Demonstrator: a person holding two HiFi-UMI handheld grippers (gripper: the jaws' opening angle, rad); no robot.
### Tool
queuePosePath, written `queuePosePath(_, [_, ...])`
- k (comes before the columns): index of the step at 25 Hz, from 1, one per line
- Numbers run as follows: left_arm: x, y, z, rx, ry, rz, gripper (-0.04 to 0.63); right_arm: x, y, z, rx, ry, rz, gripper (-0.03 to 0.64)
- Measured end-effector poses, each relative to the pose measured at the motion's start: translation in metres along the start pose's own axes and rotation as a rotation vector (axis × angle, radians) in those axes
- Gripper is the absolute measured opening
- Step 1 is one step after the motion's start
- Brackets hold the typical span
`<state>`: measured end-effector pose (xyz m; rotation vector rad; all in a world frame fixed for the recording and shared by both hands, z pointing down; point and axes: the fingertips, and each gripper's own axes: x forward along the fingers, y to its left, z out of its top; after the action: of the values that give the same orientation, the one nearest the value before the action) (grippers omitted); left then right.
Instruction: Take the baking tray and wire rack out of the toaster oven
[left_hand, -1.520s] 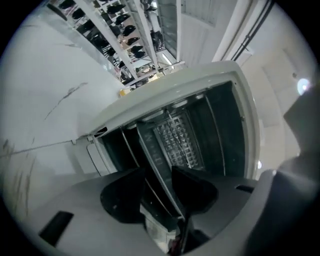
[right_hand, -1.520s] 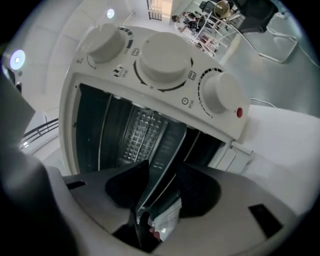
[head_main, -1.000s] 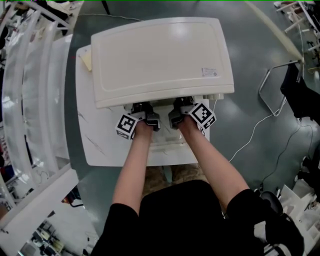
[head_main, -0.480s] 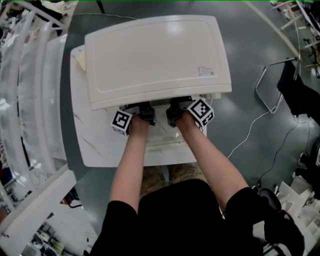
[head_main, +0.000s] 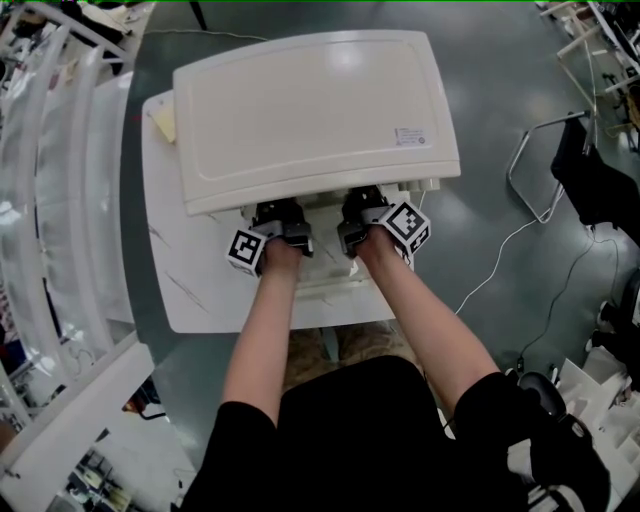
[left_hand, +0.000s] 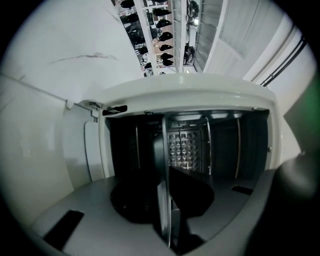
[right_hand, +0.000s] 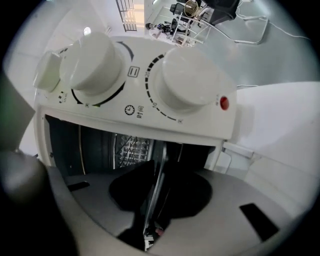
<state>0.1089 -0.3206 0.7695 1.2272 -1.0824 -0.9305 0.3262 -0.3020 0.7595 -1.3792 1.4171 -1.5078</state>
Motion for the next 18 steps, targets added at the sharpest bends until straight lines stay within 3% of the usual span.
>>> queuePosePath(9, [-0.046, 0.006, -0.006, -0.01, 0.022, 0.009, 0.086, -0.042, -0.01, -0.017, 0.025, 0.008, -0.015, 0.097])
queuePosePath(13, [-0.07, 0.007, -0.01, 0.017, 0.085, 0.023, 0.086, -0.064, -0.011, -0.025, 0.037, 0.006, -0.016, 0.094])
queuePosePath(18, [-0.1, 0.008, -0.016, -0.01, 0.124, 0.019, 0.086, -0.096, -0.018, -0.037, 0.05, 0.004, -0.041, 0.092])
